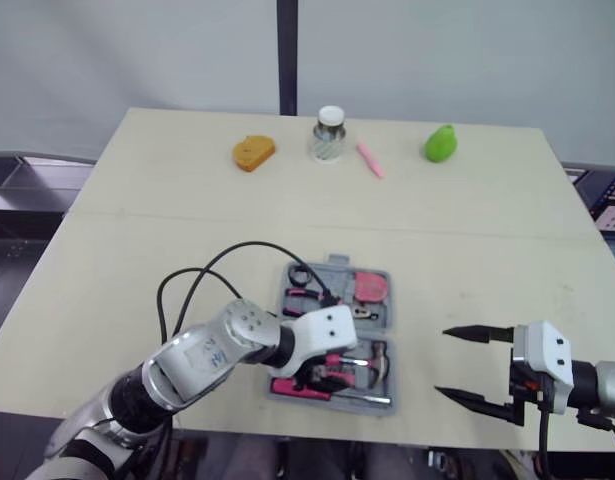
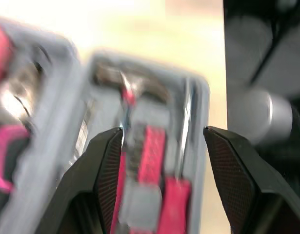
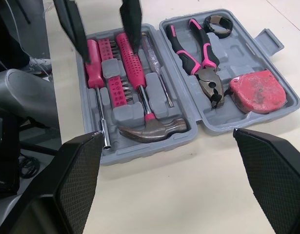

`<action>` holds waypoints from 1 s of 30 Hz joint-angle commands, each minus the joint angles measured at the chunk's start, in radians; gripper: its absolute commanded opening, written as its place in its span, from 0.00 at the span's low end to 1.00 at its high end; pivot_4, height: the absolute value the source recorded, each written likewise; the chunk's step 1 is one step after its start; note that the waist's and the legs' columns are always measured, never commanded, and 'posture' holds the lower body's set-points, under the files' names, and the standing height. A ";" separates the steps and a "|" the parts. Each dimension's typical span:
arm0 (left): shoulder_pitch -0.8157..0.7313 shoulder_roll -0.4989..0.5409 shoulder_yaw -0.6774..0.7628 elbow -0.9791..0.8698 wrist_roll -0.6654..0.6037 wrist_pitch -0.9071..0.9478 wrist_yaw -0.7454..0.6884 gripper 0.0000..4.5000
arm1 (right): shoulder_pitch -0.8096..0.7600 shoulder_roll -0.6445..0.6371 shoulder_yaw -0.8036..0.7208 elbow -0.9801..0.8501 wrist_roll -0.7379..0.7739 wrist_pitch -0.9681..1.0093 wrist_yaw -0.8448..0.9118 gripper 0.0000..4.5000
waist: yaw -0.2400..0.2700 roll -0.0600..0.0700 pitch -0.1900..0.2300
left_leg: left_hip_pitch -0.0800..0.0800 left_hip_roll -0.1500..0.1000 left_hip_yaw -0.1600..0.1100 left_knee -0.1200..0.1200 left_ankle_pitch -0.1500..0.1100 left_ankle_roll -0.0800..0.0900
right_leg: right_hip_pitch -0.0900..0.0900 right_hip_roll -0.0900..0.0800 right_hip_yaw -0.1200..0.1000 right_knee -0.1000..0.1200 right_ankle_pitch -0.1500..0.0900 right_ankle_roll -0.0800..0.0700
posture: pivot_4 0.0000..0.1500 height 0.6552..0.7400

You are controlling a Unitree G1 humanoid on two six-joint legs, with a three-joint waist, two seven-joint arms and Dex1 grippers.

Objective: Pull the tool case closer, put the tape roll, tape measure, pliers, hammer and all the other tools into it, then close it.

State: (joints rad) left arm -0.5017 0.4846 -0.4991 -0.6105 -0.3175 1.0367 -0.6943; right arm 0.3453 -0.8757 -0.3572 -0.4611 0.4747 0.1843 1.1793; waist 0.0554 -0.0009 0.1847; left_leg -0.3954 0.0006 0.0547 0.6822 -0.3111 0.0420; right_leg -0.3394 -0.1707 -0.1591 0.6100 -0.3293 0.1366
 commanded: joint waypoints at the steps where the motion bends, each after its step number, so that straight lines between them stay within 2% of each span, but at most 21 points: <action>1: 0.067 0.016 0.097 0.019 -0.011 -0.176 -0.026 0.63 | -0.001 -0.006 -0.009 -0.001 0.014 -0.009 0.014 1.00 | -0.001 0.001 -0.001 | 0.000 0.000 0.000 0.000 0.000 0.000 | 0.000 0.000 0.000 0.000 0.000 0.000 | 1.00 0.47; 4: 0.161 0.039 0.138 0.035 -0.022 -0.318 -0.076 0.45 | -0.001 -0.004 -0.010 0.001 0.012 -0.011 0.014 1.00 | -0.006 0.002 -0.001 | 0.001 0.000 0.001 -0.001 0.000 0.000 | 0.000 0.000 0.000 0.000 0.000 0.000 | 1.00 0.47; 8: 0.264 0.024 0.213 0.087 -0.072 -0.446 -0.126 0.02 | -0.005 -0.001 -0.005 0.007 0.007 -0.015 0.010 1.00 | -0.002 0.002 -0.001 | 0.001 0.000 0.001 -0.001 0.000 0.000 | 0.000 0.000 0.000 0.000 0.000 0.000 | 1.00 0.47; 11: 0.297 0.012 0.247 0.140 -0.065 -0.547 -0.147 0.02 | -0.005 0.001 -0.003 0.009 0.005 -0.018 0.008 1.00 | 0.001 0.002 -0.001 | 0.001 0.000 0.000 0.000 0.000 0.000 | 0.000 0.000 0.000 0.000 0.000 0.000 | 1.00 0.47; 16: 0.340 0.052 0.270 0.204 -0.036 -0.664 -0.199 0.02 | 0.001 0.004 -0.009 0.007 0.010 -0.018 0.008 1.00 | -0.003 0.002 -0.001 | 0.001 0.000 0.000 -0.001 0.000 0.000 | 0.000 0.000 0.000 0.000 0.000 0.000 | 1.00 0.47; 24: 0.448 0.182 0.278 0.230 -0.062 -0.731 -0.367 0.02 | 0.060 -0.007 -0.056 -0.010 0.050 -0.028 0.052 1.00 | -0.001 0.002 -0.001 | 0.002 0.000 0.001 -0.001 -0.001 0.000 | 0.000 0.000 0.001 0.000 0.000 0.000 | 1.00 0.47; 30: 0.468 0.175 0.259 0.283 -0.014 -0.800 -0.391 0.02 | 0.083 -0.005 -0.063 -0.019 0.053 -0.036 0.069 1.00 | -0.003 0.003 -0.001 | 0.002 0.001 0.001 -0.001 -0.002 0.000 | 0.000 0.000 0.001 0.000 0.000 0.000 | 1.00 0.47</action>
State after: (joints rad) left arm -0.0349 0.6676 -0.2288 -0.3285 -0.3402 0.2697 -1.0779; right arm 0.4241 -0.8779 -0.3947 -0.4481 0.5083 0.1684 1.2333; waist 0.0524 0.0019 0.1837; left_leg -0.3933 0.0011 0.0561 0.6808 -0.3129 0.0415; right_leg -0.3397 -0.1708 -0.1583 0.6105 -0.3294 0.1366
